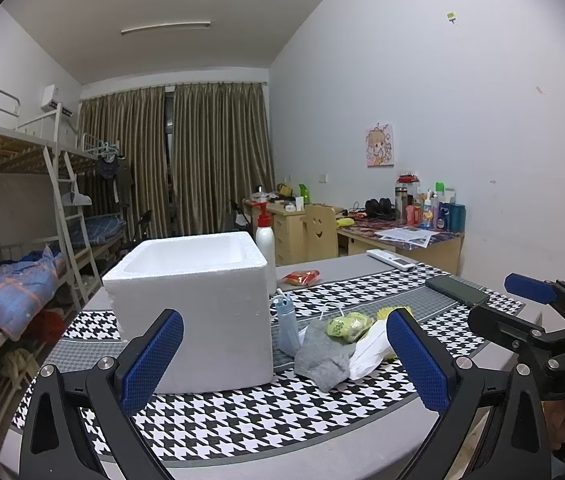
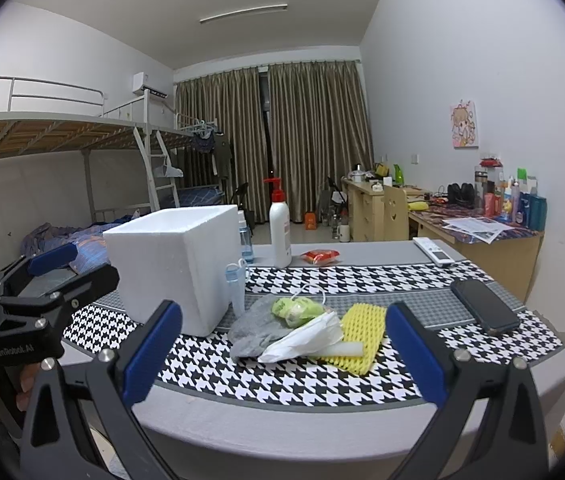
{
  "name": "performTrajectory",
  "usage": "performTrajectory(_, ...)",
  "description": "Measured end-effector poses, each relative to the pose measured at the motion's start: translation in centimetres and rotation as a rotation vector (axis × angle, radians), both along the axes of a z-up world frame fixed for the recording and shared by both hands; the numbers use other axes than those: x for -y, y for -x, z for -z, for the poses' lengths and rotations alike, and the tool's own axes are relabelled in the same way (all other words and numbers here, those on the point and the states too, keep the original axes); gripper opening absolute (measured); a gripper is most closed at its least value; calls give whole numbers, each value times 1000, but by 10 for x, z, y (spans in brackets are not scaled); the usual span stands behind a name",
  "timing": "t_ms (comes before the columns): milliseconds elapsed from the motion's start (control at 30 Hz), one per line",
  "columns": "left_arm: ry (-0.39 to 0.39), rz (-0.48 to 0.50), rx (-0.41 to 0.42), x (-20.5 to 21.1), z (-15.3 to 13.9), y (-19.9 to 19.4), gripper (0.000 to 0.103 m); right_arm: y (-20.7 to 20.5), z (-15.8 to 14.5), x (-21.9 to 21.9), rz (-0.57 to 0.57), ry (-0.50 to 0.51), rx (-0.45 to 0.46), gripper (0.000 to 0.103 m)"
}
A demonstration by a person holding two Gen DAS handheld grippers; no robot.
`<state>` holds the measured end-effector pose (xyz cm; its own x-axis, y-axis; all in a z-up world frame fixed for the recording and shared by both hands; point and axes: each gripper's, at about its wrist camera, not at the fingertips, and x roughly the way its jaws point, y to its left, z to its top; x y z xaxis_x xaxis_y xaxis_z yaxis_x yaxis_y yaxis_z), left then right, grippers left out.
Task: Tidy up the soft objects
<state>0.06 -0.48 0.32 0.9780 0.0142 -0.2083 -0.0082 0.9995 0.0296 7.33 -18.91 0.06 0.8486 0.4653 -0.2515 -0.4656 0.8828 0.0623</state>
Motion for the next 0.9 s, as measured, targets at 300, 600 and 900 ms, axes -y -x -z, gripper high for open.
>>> performTrajectory(300, 3, 6, -15, 0, 2, -2, 102, -2, 1, -1, 3, 7, -8, 103)
performTrajectory(600, -24, 52, -45, 11, 6, -15, 102, -14, 3, 9, 42, 12, -37, 103)
performTrajectory(900, -26, 99, -124, 18, 19, -47, 102, -42, 15, 16, 88, 32, -108, 103)
